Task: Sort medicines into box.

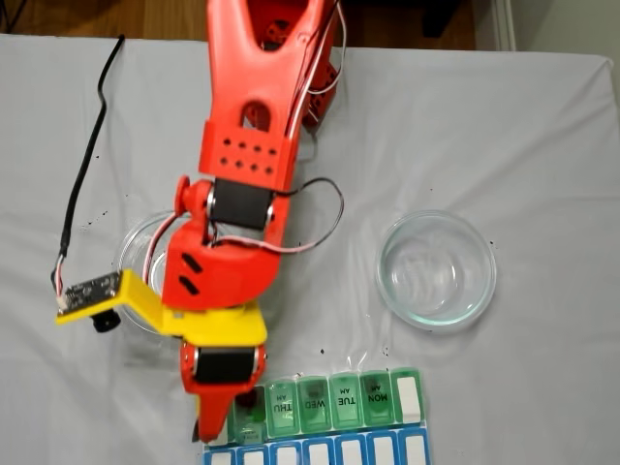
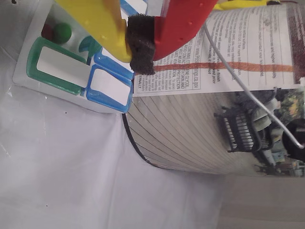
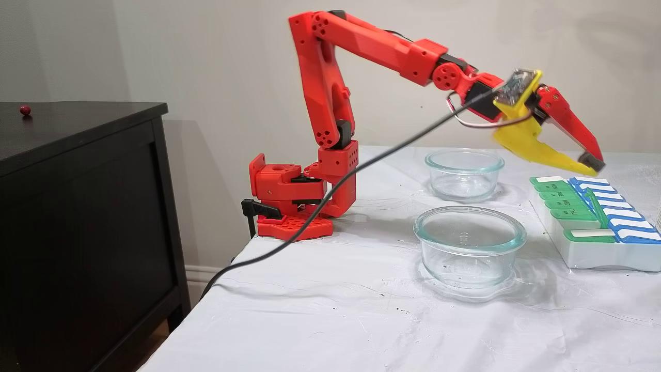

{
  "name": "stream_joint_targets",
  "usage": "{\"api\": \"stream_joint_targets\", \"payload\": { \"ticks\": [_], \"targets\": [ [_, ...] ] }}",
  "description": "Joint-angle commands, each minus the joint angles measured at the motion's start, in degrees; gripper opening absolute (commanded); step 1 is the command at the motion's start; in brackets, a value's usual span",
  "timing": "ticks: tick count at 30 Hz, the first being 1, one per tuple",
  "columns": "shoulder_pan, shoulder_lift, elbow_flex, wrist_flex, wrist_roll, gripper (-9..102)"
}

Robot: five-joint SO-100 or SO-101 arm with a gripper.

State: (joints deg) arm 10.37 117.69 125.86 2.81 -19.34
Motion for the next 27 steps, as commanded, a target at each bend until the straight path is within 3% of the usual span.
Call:
{"api": "stream_joint_targets", "payload": {
  "ticks": [1,19,27],
  "targets": [
    [-0.88,-1.32,-7.21,-3.25,1.85,0],
    [-4.13,-5.89,-8.09,-3.52,4.04,0],
    [-3.78,-5.01,-9.58,10.46,5.63,0]
  ]
}}
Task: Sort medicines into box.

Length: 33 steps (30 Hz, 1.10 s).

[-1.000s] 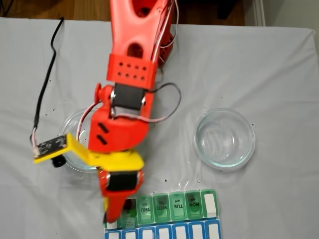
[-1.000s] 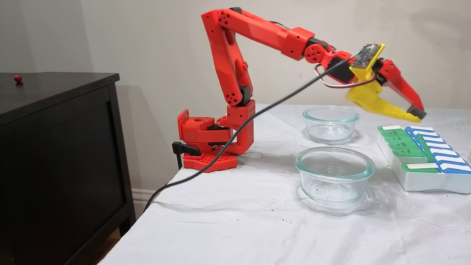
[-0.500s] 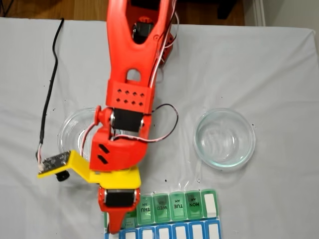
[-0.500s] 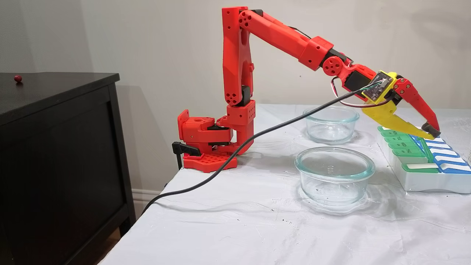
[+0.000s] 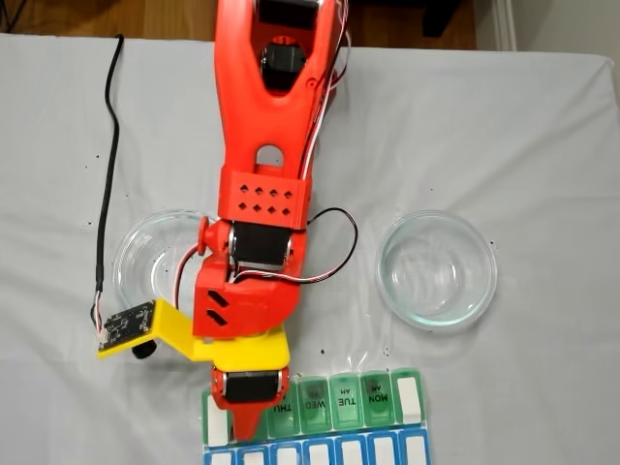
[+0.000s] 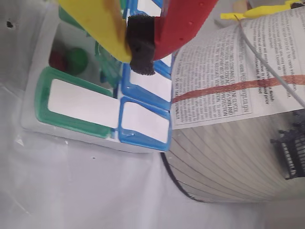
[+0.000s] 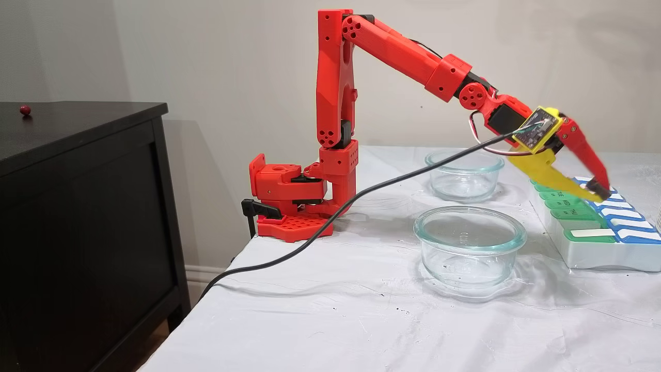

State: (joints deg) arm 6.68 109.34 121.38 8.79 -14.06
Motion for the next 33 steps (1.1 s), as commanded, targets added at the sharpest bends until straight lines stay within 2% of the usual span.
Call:
{"api": "stream_joint_targets", "payload": {
  "ticks": [1,10,33],
  "targets": [
    [-0.09,3.69,-5.10,5.62,0.44,0],
    [-0.62,5.19,-3.52,11.43,1.41,0],
    [-1.14,2.64,-1.49,9.84,0.18,0]
  ]
}}
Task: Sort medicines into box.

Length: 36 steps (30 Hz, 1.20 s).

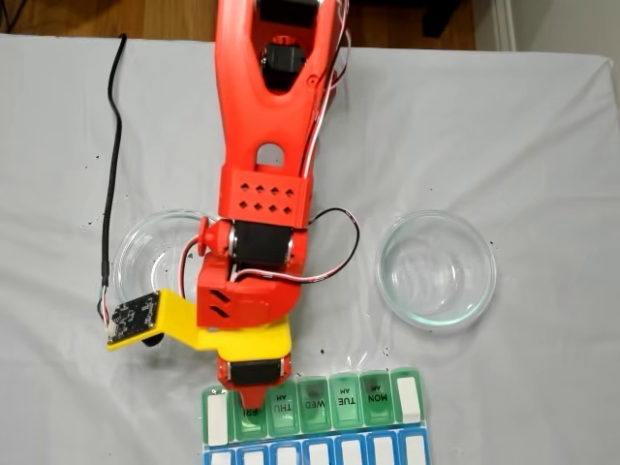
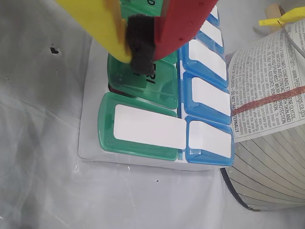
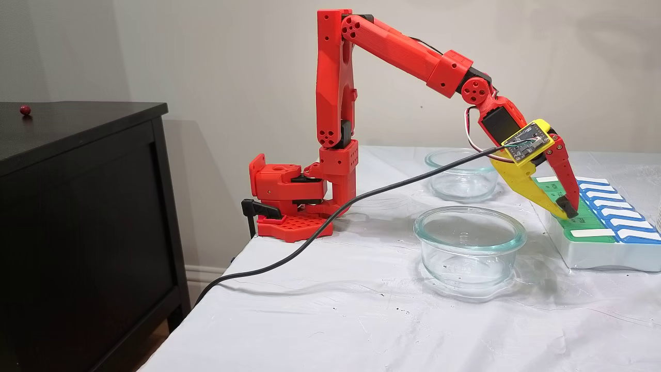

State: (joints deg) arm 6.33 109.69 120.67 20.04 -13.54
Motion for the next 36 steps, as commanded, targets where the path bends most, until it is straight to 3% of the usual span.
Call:
{"api": "stream_joint_targets", "payload": {
  "ticks": [1,18,36],
  "targets": [
    [-0.79,2.11,-1.05,-1.05,-0.35,0],
    [0.35,2.20,1.14,-1.32,-0.70,0],
    [0.09,-0.79,9.84,-7.29,-4.22,0]
  ]
}}
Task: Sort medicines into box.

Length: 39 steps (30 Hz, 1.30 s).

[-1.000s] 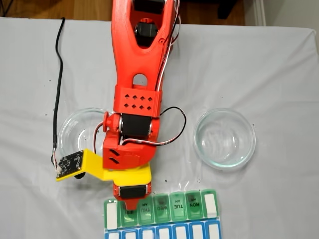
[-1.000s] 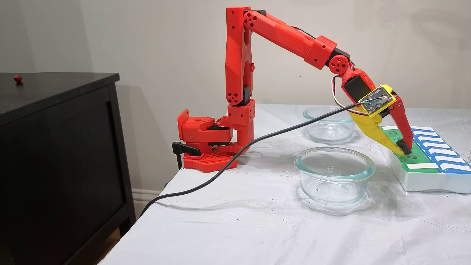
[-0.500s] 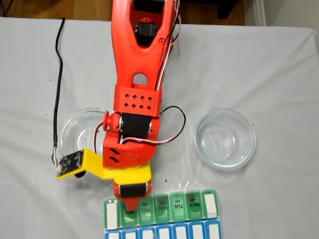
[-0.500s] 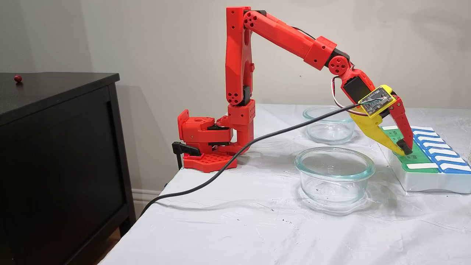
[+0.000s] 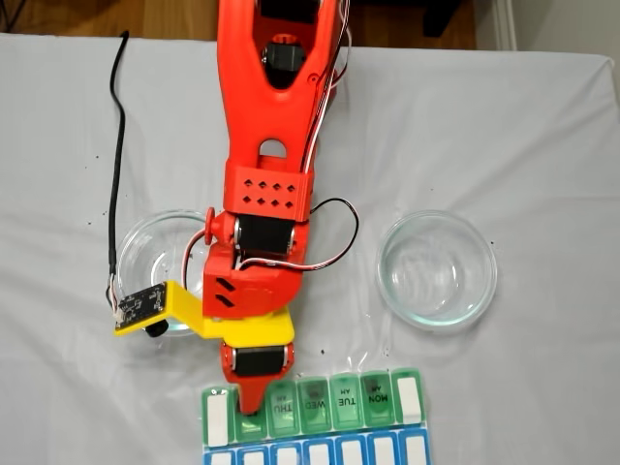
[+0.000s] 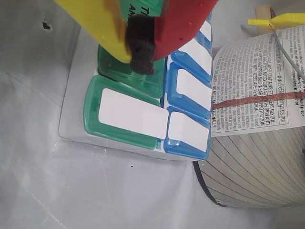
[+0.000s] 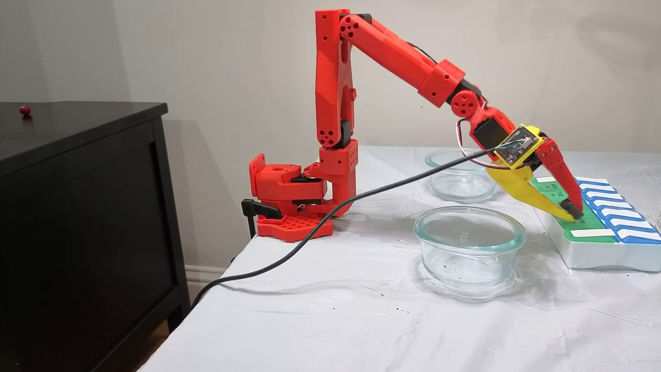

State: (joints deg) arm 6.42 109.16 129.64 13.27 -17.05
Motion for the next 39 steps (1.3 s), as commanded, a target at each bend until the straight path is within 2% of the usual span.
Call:
{"api": "stream_joint_targets", "payload": {
  "ticks": [1,14,27,34,39],
  "targets": [
    [0.00,-0.44,1.23,-0.70,-0.97,0],
    [0.62,-1.32,2.37,2.29,-3.25,0],
    [2.55,5.36,1.14,11.25,-3.25,0],
    [2.46,8.96,1.14,10.20,-2.20,0],
    [0.35,20.39,4.04,9.40,0.09,0]
  ]
}}
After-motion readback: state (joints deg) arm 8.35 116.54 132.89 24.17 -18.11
